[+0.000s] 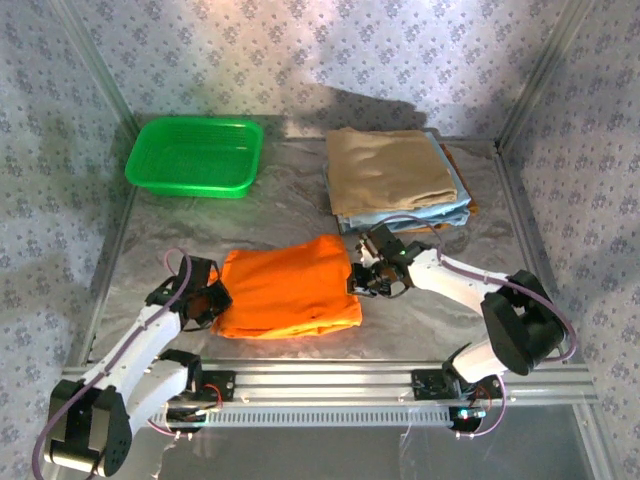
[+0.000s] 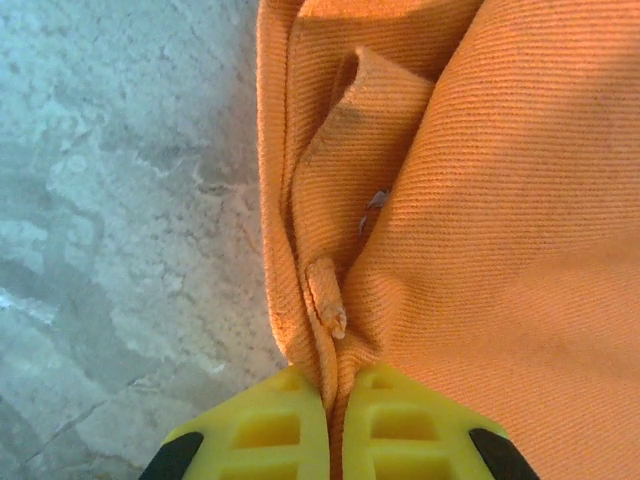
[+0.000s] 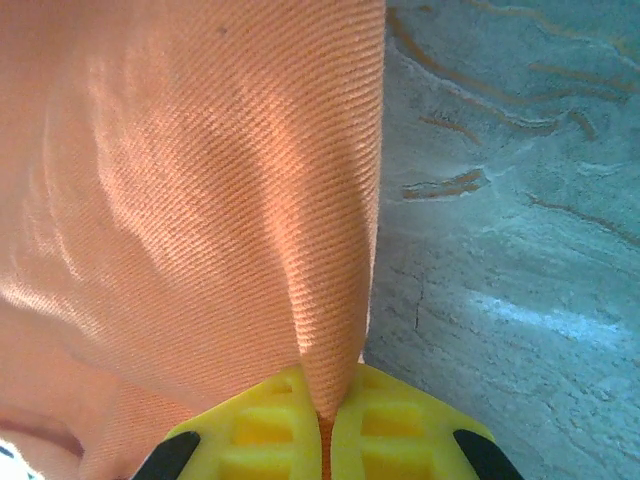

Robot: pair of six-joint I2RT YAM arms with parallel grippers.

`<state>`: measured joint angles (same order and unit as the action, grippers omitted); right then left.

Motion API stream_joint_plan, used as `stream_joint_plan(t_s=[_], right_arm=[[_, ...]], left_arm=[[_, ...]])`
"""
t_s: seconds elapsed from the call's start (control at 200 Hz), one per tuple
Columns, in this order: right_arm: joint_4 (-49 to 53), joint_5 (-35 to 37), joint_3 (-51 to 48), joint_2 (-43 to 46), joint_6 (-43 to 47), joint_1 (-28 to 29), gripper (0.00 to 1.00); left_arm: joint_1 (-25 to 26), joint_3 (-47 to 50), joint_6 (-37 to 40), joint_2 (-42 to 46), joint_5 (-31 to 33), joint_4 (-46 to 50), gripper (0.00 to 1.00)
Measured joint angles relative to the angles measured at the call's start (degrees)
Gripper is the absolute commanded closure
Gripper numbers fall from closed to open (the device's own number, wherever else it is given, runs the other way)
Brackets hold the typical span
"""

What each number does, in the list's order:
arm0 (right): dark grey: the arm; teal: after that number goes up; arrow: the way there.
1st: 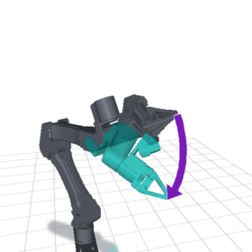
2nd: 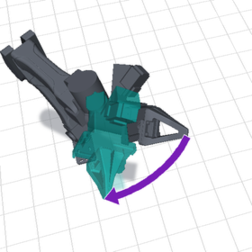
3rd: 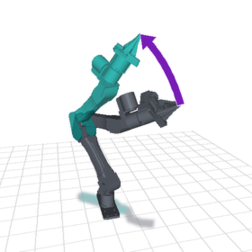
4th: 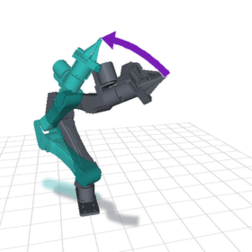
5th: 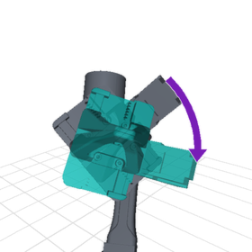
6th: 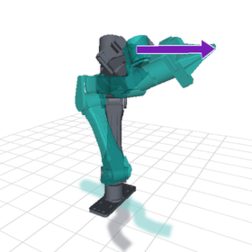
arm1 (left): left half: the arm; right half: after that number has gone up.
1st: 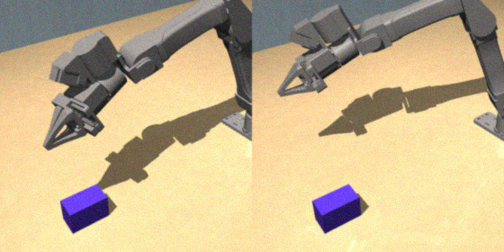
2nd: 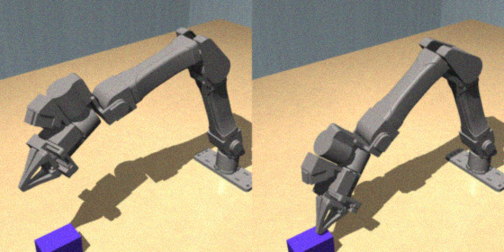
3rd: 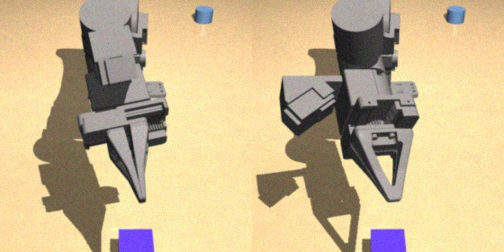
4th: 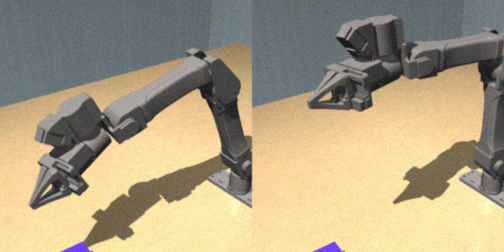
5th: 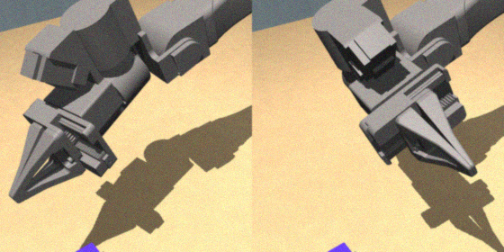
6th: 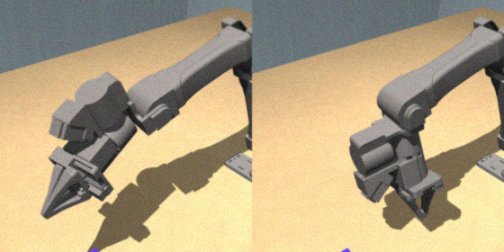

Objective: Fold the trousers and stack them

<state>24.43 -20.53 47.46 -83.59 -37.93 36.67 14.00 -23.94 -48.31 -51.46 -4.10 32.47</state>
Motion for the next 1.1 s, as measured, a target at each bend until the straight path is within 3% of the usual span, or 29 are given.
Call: stream_joint_plan(t_s=[0.03,0.16,0.295,0.37,0.485,0.635,0.675,0.824,1.104], right_arm=[[0.2,0.2,0.2,0.0,0.1,0.0,1.0],[1.3,1.5,0.5,-0.6,1.4,-0.7,1.0],[1.9,2.3,0.5,-2.3,2.6,-1.2,1.0],[1.9,2.3,0.5,-2.7,3.0,-1.2,1.0],[1.2,1.9,0.5,-2.7,3.1,-1.1,1.0],[0.9,2.2,0.2,-2.7,3.3,-1.3,1.0],[1.1,2.3,0.1,-2.7,3.3,-1.5,1.0],[1.4,2.8,0.1,-1.9,3.3,-1.9,1.0],[5.4,5.2,2.5,3.2,3.3,0.1,1.0]], left_arm=[[0.0,0.0,0.0,-0.2,-0.1,0.4,0.38],[0.0,-0.2,-0.2,-3.4,1.1,2.5,0.08],[0.3,-1.6,-0.8,-6.1,1.0,1.9,0.06],[0.3,-2.4,-0.8,-8.5,1.4,1.9,0.18],[0.2,-3.1,-0.6,-11.6,1.7,2.3,0.57],[0.2,-1.3,-0.5,-13.2,-2.7,-8.8,0.88],[0.1,-0.5,-0.2,-12.9,-3.2,-11.3,1.0],[0.0,1.3,0.3,-7.9,-3.7,-12.8,1.0],[0.0,-1.6,0.9,5.4,-3.7,0.7,1.0]])
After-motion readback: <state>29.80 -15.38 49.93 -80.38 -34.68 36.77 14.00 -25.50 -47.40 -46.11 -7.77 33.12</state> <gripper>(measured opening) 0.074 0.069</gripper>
